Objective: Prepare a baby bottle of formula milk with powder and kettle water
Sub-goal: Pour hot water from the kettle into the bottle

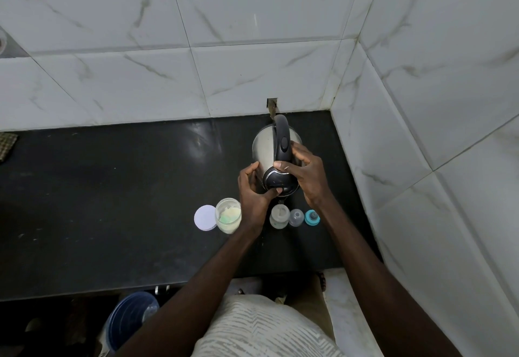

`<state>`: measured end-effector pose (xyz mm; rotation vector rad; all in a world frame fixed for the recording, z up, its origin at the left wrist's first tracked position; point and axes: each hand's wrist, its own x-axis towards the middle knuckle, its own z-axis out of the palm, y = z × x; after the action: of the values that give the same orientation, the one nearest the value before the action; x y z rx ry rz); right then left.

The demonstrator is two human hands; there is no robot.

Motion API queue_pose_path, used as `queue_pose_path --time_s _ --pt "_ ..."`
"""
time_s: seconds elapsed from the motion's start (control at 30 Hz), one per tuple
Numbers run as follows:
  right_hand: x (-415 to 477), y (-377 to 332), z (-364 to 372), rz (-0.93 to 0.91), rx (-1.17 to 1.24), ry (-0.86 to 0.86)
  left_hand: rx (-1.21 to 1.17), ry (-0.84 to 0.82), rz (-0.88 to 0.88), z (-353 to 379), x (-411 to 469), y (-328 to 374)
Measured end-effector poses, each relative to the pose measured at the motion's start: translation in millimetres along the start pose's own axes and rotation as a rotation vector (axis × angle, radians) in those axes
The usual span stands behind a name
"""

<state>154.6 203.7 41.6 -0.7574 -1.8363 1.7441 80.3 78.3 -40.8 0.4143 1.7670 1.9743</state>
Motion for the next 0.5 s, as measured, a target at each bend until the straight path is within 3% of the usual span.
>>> queue_pose_path --time_s 0.5 --pt "-0.1 2.0 0.6 -0.012 0.002 0.004 -0.016 -0.001 -0.021 0.3 -1.1 -0.5"
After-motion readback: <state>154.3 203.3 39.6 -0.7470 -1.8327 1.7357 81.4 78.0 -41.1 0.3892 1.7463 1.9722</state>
